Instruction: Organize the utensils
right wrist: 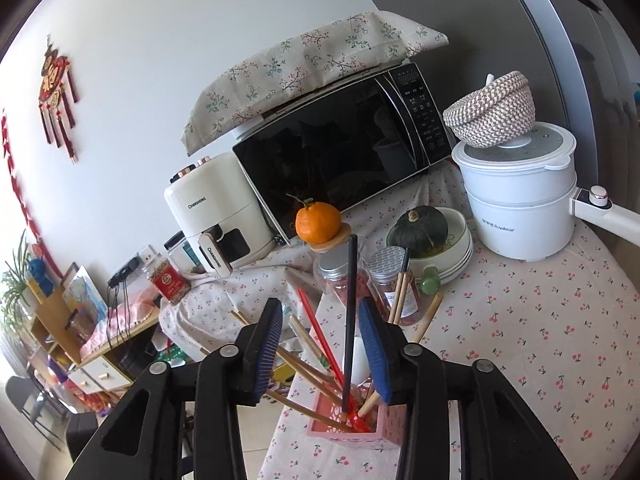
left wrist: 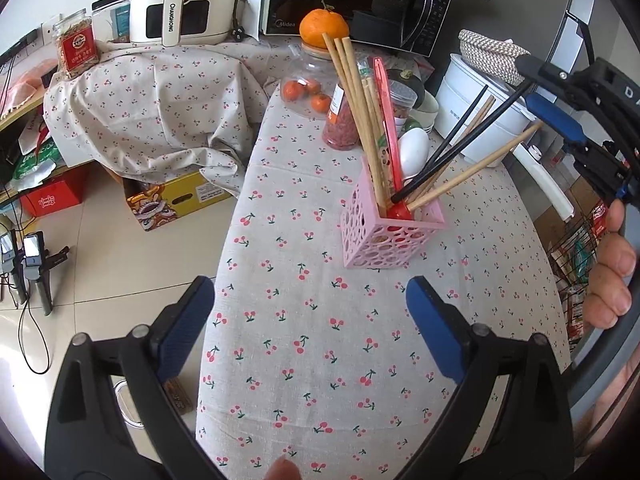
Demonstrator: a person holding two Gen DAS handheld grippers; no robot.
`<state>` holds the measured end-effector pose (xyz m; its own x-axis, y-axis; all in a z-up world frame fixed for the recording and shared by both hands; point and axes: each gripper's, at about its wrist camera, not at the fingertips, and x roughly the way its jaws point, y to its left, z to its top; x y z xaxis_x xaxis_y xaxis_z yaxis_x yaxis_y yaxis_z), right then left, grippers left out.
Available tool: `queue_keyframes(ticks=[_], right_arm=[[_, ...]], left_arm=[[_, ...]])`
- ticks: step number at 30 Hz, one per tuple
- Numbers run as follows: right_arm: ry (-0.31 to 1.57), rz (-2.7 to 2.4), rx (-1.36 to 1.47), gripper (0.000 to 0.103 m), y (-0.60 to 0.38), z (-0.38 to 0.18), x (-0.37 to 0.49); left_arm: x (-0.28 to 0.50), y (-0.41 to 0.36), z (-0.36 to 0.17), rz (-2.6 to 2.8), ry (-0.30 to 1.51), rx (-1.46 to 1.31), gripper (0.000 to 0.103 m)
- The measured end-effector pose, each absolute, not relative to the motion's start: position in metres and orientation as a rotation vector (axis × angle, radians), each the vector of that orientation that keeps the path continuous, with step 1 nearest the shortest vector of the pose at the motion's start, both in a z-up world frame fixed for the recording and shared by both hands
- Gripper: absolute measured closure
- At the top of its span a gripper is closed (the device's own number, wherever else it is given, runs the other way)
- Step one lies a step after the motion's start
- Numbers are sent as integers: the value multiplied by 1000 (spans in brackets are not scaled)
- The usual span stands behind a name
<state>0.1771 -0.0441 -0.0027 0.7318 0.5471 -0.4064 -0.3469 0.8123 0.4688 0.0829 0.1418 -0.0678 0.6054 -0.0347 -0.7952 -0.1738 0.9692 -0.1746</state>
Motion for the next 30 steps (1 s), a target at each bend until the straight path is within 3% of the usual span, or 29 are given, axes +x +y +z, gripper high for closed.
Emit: queue_keyframes(ticks=[11, 17, 20, 30], right_arm=[[524, 369, 229, 21, -91, 37, 121], [615, 314, 146, 5, -110, 30, 92], [657, 282, 131, 0, -123, 17, 77], [737, 143, 5, 0, -147, -8, 34]], left_arm=[[74, 115, -52, 61, 883, -181, 1], [52, 89, -27, 27, 802, -144, 1], [41, 82, -20, 32, 773, -139, 1], [21, 59, -9, 33, 737, -97, 1]])
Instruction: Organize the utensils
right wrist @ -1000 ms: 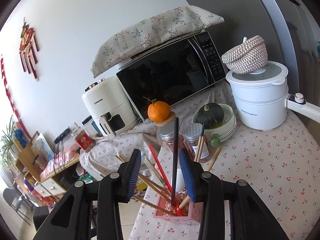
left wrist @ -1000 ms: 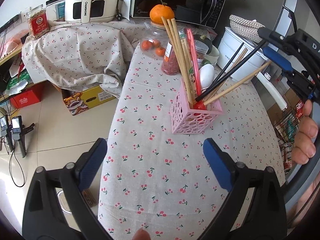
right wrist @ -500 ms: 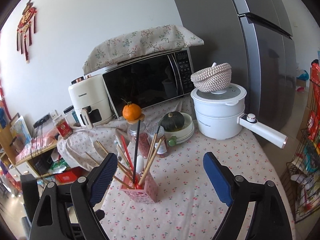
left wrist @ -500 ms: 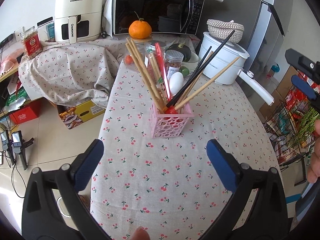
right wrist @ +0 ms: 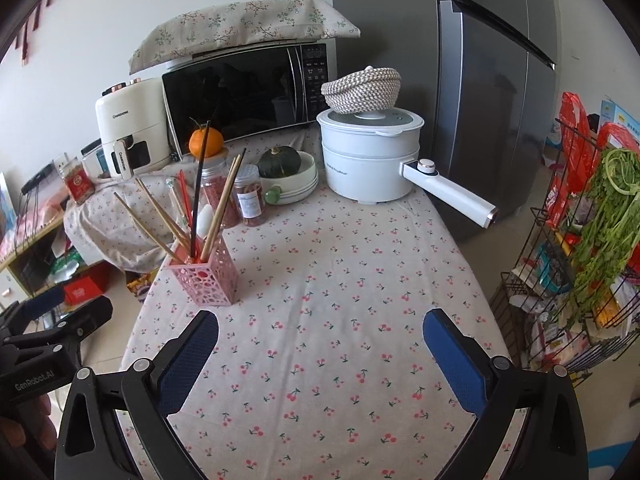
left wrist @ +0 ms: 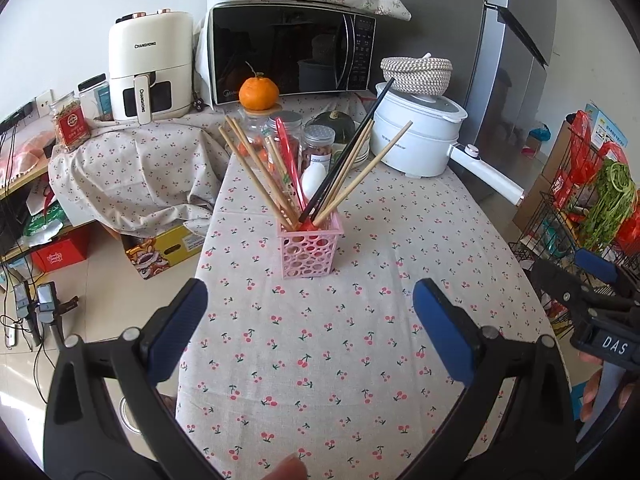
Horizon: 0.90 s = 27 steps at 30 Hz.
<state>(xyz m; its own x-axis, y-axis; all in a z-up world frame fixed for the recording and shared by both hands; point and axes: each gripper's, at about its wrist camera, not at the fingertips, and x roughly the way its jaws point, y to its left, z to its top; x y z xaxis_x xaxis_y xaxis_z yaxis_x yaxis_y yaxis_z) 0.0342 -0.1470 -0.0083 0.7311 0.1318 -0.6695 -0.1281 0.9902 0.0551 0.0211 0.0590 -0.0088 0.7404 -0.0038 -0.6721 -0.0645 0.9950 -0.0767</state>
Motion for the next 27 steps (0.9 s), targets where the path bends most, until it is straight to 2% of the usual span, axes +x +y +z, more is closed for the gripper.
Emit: queue_keyframes(ticks=[27], right_arm=[[593, 52, -23, 0, -162, 16, 20]], left_arm=[[16, 31, 3, 16, 662, -39, 1]])
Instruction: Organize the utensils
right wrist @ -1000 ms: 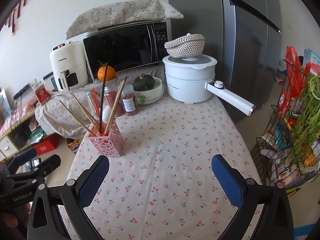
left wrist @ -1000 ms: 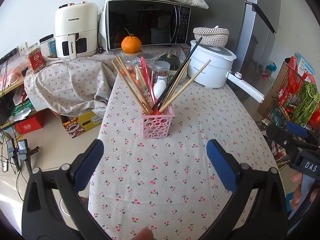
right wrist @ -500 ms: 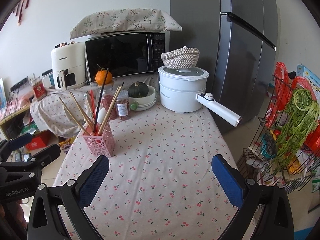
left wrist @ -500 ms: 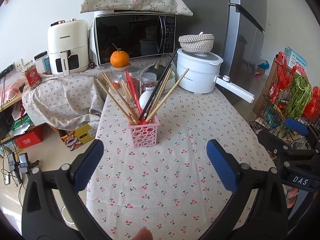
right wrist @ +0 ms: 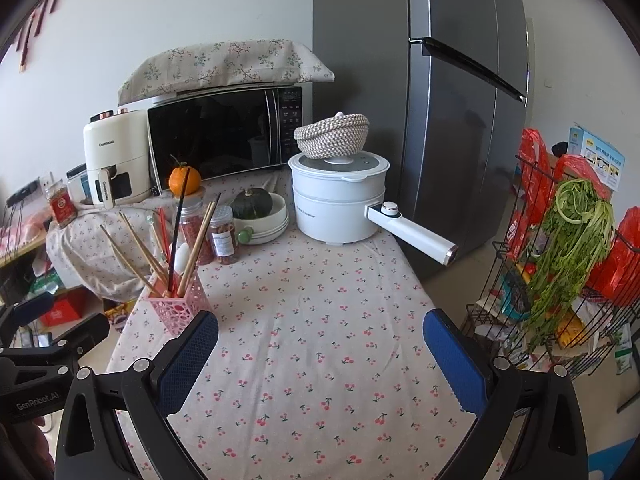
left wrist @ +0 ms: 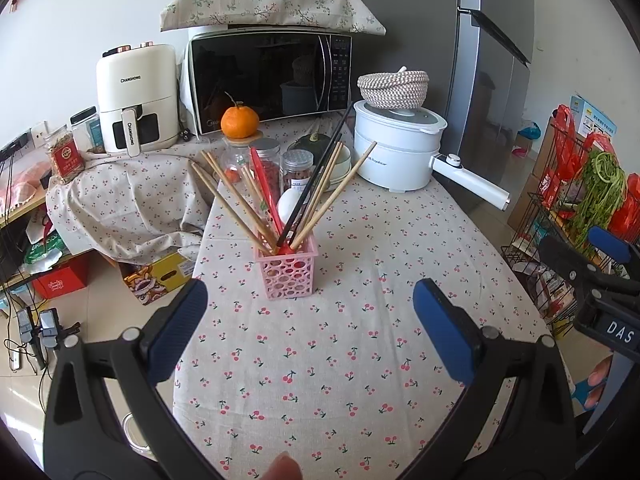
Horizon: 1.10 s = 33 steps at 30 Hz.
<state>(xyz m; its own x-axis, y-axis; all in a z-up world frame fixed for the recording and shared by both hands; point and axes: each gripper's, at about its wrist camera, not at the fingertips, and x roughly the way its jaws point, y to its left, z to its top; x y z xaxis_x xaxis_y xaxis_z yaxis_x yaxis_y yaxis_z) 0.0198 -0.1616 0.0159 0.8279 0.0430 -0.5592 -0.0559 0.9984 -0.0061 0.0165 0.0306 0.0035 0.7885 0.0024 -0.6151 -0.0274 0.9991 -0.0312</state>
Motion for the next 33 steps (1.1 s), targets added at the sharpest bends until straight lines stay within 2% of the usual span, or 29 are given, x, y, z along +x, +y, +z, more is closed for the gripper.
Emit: queue_keyframes(ticks=[33], right_arm=[[602, 62, -18, 0, -158, 14, 21]], left_arm=[[16, 26, 6, 1, 653, -49, 1]])
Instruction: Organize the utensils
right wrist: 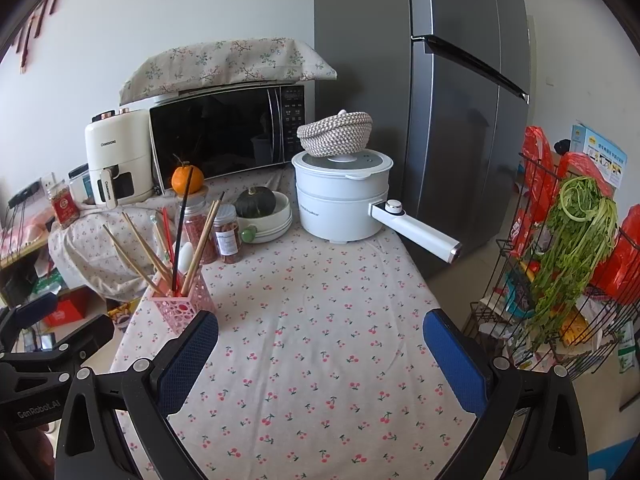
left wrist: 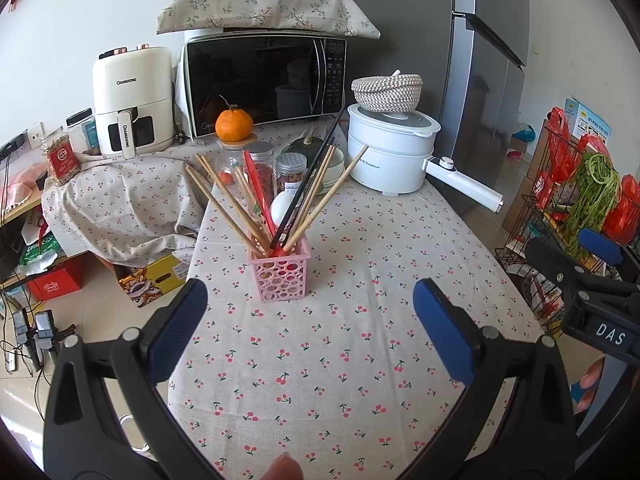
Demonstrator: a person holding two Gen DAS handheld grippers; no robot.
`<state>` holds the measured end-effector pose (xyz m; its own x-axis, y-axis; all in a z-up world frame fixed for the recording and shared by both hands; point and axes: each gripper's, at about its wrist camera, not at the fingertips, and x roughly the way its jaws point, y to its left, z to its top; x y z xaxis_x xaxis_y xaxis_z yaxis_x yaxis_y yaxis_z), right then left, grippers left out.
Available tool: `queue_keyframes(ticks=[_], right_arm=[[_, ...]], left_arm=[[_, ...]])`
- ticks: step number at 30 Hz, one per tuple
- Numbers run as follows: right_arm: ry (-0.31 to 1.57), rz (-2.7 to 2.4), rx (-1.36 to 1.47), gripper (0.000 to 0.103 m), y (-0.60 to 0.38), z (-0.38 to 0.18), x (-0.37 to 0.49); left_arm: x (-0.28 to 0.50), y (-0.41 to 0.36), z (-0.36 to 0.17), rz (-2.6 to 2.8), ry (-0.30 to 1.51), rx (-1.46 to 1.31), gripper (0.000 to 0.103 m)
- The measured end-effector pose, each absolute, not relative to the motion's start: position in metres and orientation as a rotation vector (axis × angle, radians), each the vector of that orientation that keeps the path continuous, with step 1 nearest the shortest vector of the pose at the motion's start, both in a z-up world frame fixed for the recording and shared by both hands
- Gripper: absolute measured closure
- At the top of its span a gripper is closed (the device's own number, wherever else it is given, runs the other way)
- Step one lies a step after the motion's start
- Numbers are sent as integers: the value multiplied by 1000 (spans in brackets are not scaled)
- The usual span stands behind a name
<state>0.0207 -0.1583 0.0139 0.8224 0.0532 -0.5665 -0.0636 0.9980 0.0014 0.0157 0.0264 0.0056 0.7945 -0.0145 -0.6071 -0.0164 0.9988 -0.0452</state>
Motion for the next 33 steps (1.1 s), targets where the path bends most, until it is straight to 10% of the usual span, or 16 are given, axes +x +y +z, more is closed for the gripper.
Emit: queue_keyframes(ticks=[33], right_arm=[[610, 67, -11, 0, -157, 12, 20]], left_arm=[[18, 29, 1, -9, 682, -115, 1]])
